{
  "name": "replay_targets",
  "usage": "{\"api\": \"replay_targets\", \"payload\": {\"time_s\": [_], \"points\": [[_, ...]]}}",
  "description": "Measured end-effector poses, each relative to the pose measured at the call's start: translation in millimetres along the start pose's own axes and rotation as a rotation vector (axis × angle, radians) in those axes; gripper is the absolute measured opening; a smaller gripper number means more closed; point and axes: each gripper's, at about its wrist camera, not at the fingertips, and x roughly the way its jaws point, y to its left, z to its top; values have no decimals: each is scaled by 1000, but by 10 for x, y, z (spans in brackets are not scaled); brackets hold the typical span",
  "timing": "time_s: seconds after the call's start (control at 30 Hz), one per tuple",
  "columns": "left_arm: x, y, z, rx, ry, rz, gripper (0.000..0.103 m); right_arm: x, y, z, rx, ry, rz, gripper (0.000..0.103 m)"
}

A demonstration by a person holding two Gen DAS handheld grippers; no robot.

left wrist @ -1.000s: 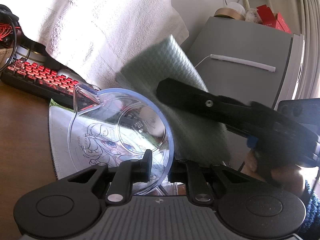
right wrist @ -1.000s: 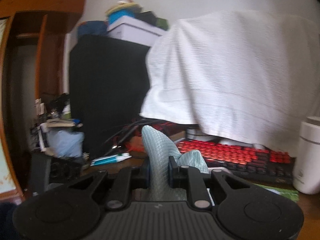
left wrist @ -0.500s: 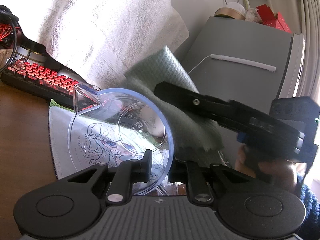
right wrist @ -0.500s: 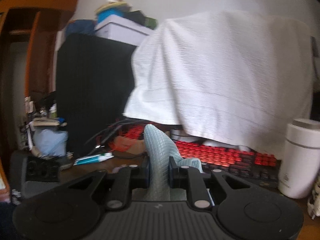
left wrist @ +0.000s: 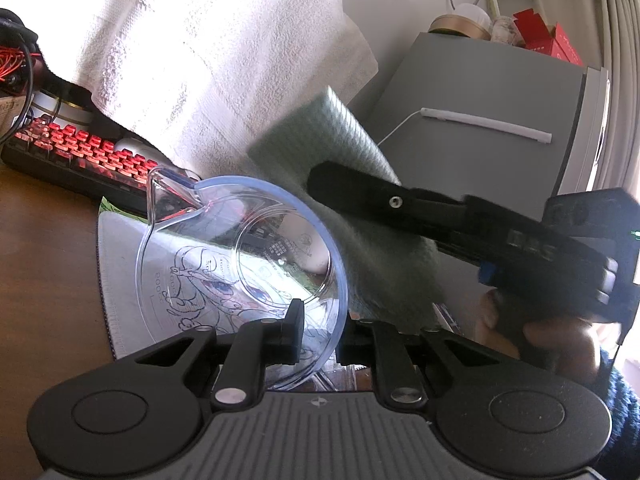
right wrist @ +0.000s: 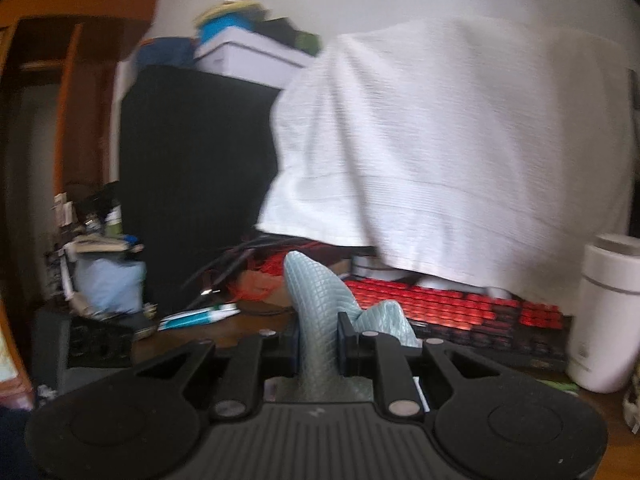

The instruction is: Clean container

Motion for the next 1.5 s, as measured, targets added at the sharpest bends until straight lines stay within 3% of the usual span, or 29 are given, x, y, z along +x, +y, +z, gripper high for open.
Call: {"api": "replay_targets", "payload": {"time_s": [0.27, 0.6, 0.8, 1.17, 1.27, 1.5], "points": [[1, -2, 0, 1, 0, 1, 15, -4, 30, 37, -20, 10, 49, 16], [-2, 1, 4, 2, 2, -1, 15, -22, -427, -7, 93, -6, -89, 16], [1, 3, 7, 3, 2, 0, 15, -29, -461, -3, 103, 0, -123, 16], [4, -2, 0, 2, 2, 0, 15, 37, 60, 44, -7, 14, 70, 16], [4, 0, 2, 3, 2, 1, 15, 41, 123, 43, -59, 14, 62, 16], [3, -8, -1, 4, 2, 2, 15, 78, -142, 38, -6, 10, 1, 16]]}}
